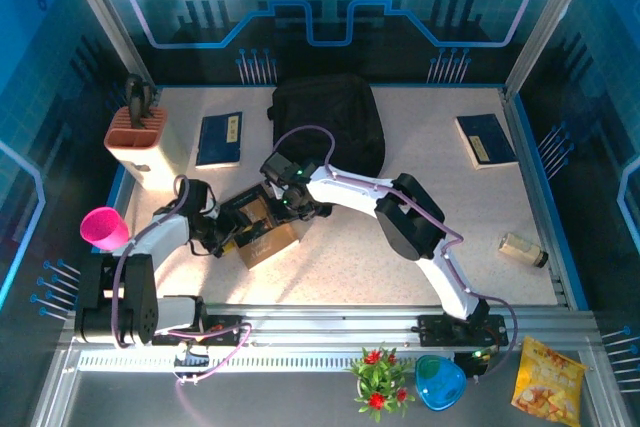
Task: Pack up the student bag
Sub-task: Rotate the book at the middle-left of the table, then pick up the book from the middle-left of the table.
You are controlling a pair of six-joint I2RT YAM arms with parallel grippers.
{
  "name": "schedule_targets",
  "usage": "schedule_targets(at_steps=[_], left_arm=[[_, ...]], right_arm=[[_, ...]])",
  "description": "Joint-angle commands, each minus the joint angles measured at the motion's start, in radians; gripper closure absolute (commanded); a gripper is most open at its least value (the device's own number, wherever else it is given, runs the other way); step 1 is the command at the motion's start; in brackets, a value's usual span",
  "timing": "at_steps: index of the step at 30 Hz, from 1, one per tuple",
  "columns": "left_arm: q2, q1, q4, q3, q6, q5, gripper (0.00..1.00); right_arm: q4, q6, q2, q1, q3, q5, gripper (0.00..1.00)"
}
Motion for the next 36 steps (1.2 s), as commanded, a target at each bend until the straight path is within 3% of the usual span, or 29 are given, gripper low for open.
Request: schedule_targets(at_steps=[1,7,14,18,24,32,36], left_arm=[[0.038,0.002,0.014,-0.015,-0.011,0.037,0.28],[0.06,0.002,0.088,0.004,0.014,0.202,0.34],[-0.144,-0.024,0.106,0.022,-0.018,0.335,0.47],[-0.221,-0.035,0.206,-0.016,-0.102,0.389,0.51],[-0.192,-0.046,0.315,-0.074,-0.173,0.36,0.56],[-0.087,-0.053,0.311,-0.057,-0.174,0.299,0.65],[-0.097,-0.054,0.226,-0.021,-0.145,0.229,0.76]], right_arm=[[-0.023,0.014,0.026,-0.013,-0.019,-0.017,0.64],[-0.037,0.023,0.04,-0.015,-0.017,-0.018,0.68],[-0.051,0.065,0.057,-0.038,-0.027,-0.014,0.73],[-0.049,0.087,0.065,-0.047,-0.035,-0.014,0.76],[-0.065,0.096,0.092,-0.054,-0.034,-0.005,0.8],[-0.059,0.099,0.089,-0.057,-0.046,0.001,0.8],[-0.014,0.093,0.03,-0.059,-0.056,-0.029,0.77]])
